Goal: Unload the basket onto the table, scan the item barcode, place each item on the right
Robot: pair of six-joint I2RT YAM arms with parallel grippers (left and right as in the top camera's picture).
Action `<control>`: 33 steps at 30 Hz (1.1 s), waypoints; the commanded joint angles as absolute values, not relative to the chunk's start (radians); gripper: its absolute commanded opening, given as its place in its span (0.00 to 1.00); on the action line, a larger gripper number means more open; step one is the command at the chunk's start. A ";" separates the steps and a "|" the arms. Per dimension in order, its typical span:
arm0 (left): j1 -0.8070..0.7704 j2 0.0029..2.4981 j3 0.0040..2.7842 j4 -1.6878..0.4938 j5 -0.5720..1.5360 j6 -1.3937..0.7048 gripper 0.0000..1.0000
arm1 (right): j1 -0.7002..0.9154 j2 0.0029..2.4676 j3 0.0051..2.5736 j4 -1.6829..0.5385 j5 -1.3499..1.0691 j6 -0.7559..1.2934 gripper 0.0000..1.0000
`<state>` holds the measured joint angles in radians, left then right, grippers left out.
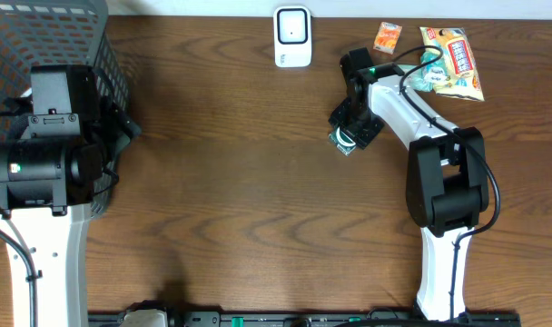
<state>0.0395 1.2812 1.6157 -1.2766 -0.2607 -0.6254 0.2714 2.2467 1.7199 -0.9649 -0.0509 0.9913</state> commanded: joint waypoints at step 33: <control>0.047 1.281 1.621 -1.279 -0.271 -0.630 0.97 | 0.440 2.191 1.726 -0.051 0.106 0.398 0.56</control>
<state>0.0395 1.2812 1.6157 -1.2758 -0.2607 -0.6254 0.4358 2.1509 1.7191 -0.1005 0.0605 0.4397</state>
